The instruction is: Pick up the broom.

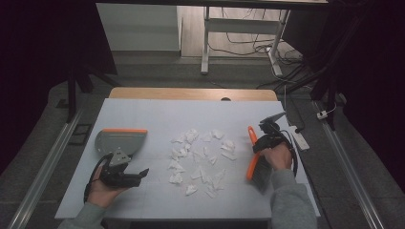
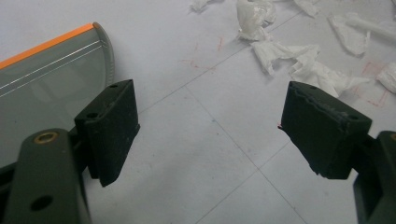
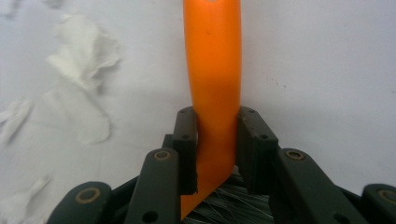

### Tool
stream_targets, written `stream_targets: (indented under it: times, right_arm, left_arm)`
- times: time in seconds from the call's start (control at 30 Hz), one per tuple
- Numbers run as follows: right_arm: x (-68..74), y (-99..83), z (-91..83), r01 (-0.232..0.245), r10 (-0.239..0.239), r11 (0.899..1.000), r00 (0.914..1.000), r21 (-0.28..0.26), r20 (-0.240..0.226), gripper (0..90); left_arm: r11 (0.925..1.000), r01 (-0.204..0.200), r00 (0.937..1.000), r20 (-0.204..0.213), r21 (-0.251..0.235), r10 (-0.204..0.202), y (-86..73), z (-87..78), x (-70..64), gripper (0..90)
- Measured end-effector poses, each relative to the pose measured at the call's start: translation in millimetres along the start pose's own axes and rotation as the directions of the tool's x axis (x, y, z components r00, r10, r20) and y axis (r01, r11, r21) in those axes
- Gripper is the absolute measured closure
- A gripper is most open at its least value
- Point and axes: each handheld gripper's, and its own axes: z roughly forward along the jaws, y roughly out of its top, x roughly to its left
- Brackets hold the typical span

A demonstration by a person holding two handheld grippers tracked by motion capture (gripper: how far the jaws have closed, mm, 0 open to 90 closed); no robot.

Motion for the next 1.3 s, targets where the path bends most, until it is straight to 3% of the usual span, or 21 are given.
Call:
stream_targets:
  times: [0.03,0.13,0.17,0.23,0.43,0.57,0.77,0.83,0.87,0.9,0.97,1.0,1.03,1.13,1.27,1.3]
  right_arm:
    - [0.0,0.0,0.0,0.0,0.0,1.0,1.0,0.0,0.0,70.8]
    - [-0.8,-6.4,-10.9,0.022,-0.025,0.998,0.9982,-0.053,-0.055,70.9]
    - [-2.1,-10.6,-18.1,0.033,-0.042,0.995,0.9945,-0.092,-0.096,70.9]
    - [-2.9,-12.7,-21.5,0.037,-0.05,0.993,0.9921,-0.114,-0.115,70.9]
    - [-5.0,-26.3,-35.6,0.037,-0.086,0.974,0.973,-0.223,-0.214,70.9]
    - [-2.4,-32.2,-37.5,0.047,-0.123,0.961,0.9551,-0.271,-0.269,70.8]
    - [7.2,-36.6,-47.5,0.054,-0.187,0.931,0.9192,-0.361,-0.346,70.8]
    - [9.9,-37.9,-52.4,0.052,-0.211,0.916,0.9056,-0.397,-0.368,70.8]
    - [12.6,-39.4,-55.3,0.041,-0.226,0.904,0.8905,-0.427,-0.395,70.8]
    - [12.6,-39.4,-55.3,0.041,-0.226,0.904,0.8905,-0.427,-0.395,70.8]
    - [15.2,-41.0,-56.8,0.026,-0.24,0.889,0.8767,-0.457,-0.417,70.8]
    - [18.7,-42.9,-57.2,0.011,-0.25,0.877,0.8656,-0.481,-0.434,70.8]
    - [18.7,-42.9,-57.2,0.011,-0.25,0.877,0.8656,-0.481,-0.434,70.8]
    - [22.4,-43.6,-57.5,-0.017,-0.255,0.863,0.8483,-0.504,-0.464,70.7]
    - [26.1,-45.6,-58.1,-0.041,-0.254,0.839,0.8527,-0.542,-0.457,70.7]
    - [26.9,-46.0,-56.2,-0.036,-0.254,0.841,0.8544,-0.539,-0.453,70.7]
  left_arm:
    - [1.0,-0.001,1.0,-0.001,0.0,0.001,0.2,0.3,-0.1,20.1]
    - [1.0,-0.001,1.0,-0.007,0.002,0.001,0.4,1.2,0.2,20.1]
    - [1.0,-0.002,1.0,-0.007,0.004,0.002,0.4,1.3,0.4,20.1]
    - [1.0,-0.002,0.9999,-0.01,0.004,0.002,0.5,1.7,0.4,20.1]
    - [1.0,-0.004,0.9999,-0.014,0.006,0.004,0.8,2.7,-0.3,20.3]
    - [1.0,-0.006,0.9998,-0.016,0.005,0.006,1.0,3.6,-0.9,20.3]
    - [1.0,0.008,0.9996,-0.026,-0.004,-0.008,1.1,2.5,1.0,20.4]
    - [0.9999,0.015,0.9995,-0.028,-0.008,-0.015,1.0,1.5,2.7,20.4]
    - [0.9997,0.018,0.9994,-0.028,-0.014,-0.019,1.0,0.9,3.6,20.5]
    - [0.9996,0.023,0.9993,-0.028,-0.017,-0.023,1.1,0.4,4.1,20.5]
    - [0.9995,0.023,0.9993,-0.029,-0.02,-0.024,1.3,0.2,4.1,20.7]
    - [0.9995,0.024,0.9992,-0.031,-0.022,-0.024,1.4,0.0,3.9,20.7]
    - [0.9994,0.025,0.9993,-0.029,-0.025,-0.026,1.5,-0.3,3.7,20.7]
    - [0.9993,0.024,0.9994,-0.023,-0.03,-0.025,2.0,-0.4,3.4,20.7]
    - [0.9992,0.019,0.9997,-0.014,-0.035,-0.019,2.4,-0.9,3.9,20.8]
    - [0.999,0.022,0.9997,-0.012,-0.039,-0.023,2.4,-1.5,4.5,20.8]
